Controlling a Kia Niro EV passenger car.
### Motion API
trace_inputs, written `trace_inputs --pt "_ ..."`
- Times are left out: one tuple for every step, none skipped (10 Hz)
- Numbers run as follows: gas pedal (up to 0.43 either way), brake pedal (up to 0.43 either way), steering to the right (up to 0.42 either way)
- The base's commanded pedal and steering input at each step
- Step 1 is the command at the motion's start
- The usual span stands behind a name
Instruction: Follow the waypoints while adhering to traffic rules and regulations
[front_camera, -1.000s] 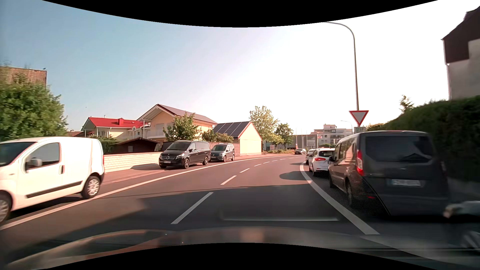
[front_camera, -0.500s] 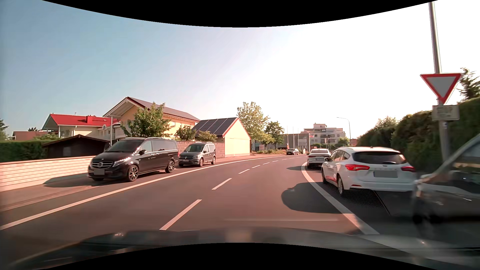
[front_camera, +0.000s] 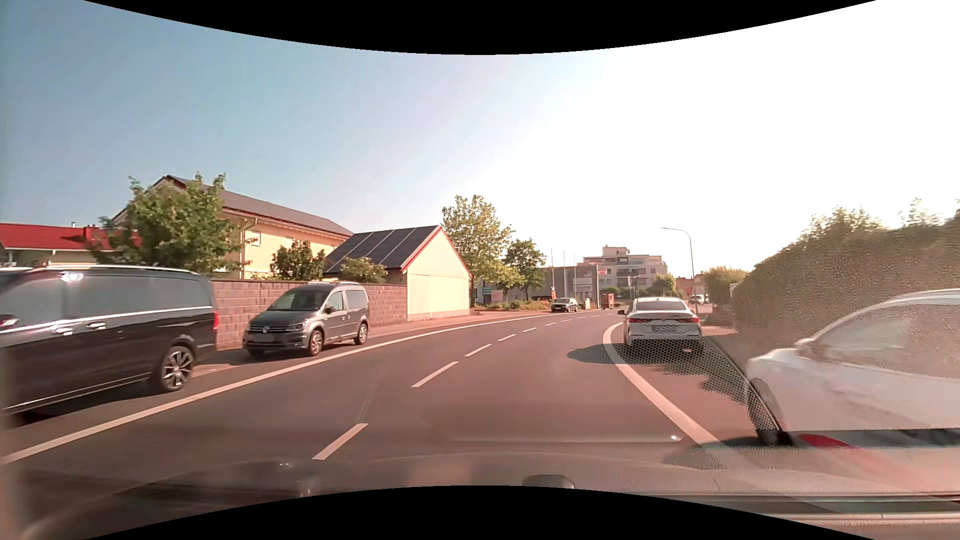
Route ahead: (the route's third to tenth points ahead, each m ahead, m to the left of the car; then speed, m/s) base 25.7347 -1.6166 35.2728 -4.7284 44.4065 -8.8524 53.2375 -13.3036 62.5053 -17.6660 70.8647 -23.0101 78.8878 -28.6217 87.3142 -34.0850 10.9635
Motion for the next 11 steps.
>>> trace_inputs --pt "0.000 0.000 0.053" --pt "0.000 0.000 0.054" --pt "0.000 0.000 0.056" --pt "0.000 0.000 0.058" --pt "0.000 0.000 0.059" --pt "0.000 0.000 0.059" --pt "0.000 0.000 0.059" --pt "0.000 0.000 0.059" --pt "0.000 0.000 0.059" --pt "0.000 0.000 0.058" --pt "0.000 0.000 0.058"
